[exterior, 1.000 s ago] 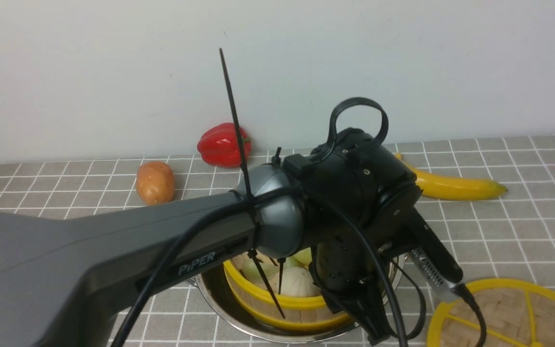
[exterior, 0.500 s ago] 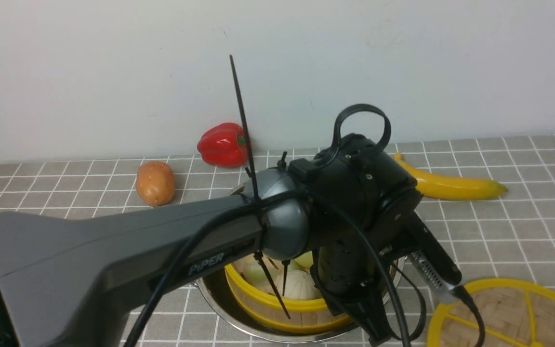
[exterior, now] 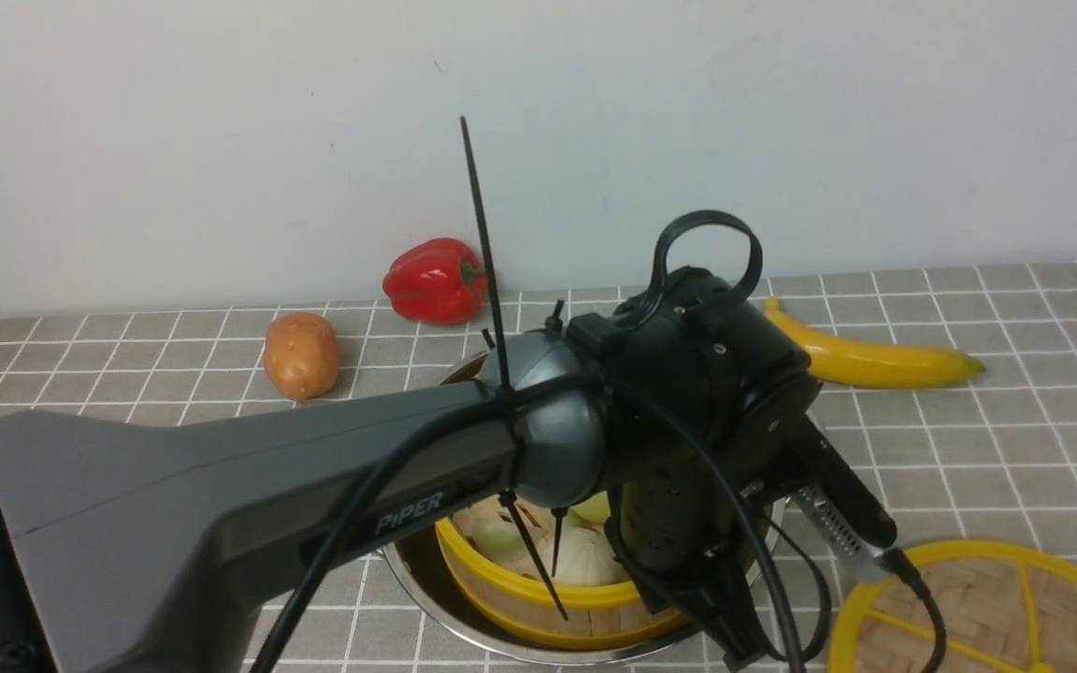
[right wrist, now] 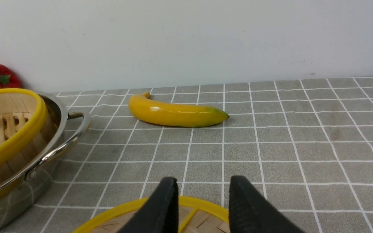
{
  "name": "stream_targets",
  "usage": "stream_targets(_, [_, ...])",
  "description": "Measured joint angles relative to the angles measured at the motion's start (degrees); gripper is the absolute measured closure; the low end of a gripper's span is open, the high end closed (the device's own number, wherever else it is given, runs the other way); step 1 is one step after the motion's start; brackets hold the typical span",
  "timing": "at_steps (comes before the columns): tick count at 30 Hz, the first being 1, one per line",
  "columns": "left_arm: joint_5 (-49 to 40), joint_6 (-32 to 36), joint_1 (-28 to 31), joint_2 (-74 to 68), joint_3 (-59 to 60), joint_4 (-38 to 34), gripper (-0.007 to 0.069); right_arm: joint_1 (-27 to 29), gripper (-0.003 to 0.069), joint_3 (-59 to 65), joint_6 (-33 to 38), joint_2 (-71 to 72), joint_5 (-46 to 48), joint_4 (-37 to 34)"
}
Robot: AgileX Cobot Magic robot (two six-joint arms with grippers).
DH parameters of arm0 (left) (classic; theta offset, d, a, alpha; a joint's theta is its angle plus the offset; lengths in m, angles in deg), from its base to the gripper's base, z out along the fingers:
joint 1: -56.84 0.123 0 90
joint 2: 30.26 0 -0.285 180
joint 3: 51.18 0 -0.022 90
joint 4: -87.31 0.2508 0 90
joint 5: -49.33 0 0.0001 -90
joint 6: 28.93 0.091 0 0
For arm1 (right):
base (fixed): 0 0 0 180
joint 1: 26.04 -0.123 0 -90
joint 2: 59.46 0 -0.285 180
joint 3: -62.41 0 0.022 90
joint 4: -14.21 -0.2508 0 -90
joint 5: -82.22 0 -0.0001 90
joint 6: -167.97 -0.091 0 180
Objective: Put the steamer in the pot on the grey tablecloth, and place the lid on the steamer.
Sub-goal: 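Place the bamboo steamer basket with dumplings into the steel pot with the left gripper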
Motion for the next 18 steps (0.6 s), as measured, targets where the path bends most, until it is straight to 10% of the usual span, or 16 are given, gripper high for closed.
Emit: stream_targets(18, [-3.0, -1.8, 0.1, 0.8, -1.1, 3.1, 0.0106, 0.0, 0.0416, 0.0, 0.0, 0.0, 0.0, 0.0])
